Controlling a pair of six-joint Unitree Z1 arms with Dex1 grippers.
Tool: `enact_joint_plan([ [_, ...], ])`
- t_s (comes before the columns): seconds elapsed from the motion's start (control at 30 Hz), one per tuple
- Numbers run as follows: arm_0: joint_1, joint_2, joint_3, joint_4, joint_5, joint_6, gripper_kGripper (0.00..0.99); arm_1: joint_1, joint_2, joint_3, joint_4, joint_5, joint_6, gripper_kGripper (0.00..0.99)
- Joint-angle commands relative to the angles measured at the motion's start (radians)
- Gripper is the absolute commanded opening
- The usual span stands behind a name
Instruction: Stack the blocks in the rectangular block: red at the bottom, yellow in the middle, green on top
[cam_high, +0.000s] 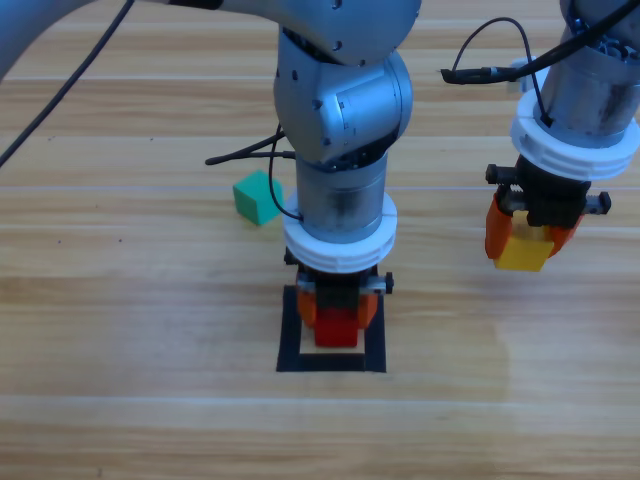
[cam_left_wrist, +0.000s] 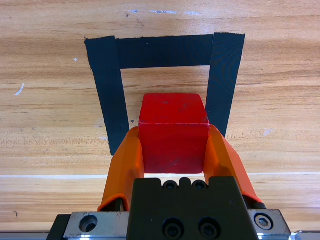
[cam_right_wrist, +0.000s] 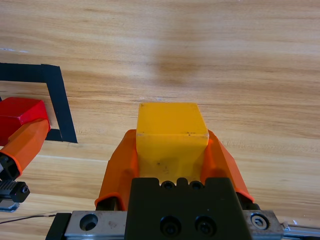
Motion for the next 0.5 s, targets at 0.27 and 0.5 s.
enact_joint_plan([
  [0.27, 0.017, 0.060, 0.003, -0.010, -0.006, -0.024, 0.000, 0.012, -0.047, 0.022, -0.003, -0.010, -0.008, 0.000],
  [0.5, 0.010, 0.068, -0.008, -0.010, -0.004, -0.034, 0.261, 0.015, -0.052, 0.022, -0.004, -0.008, -0.008, 0.000],
])
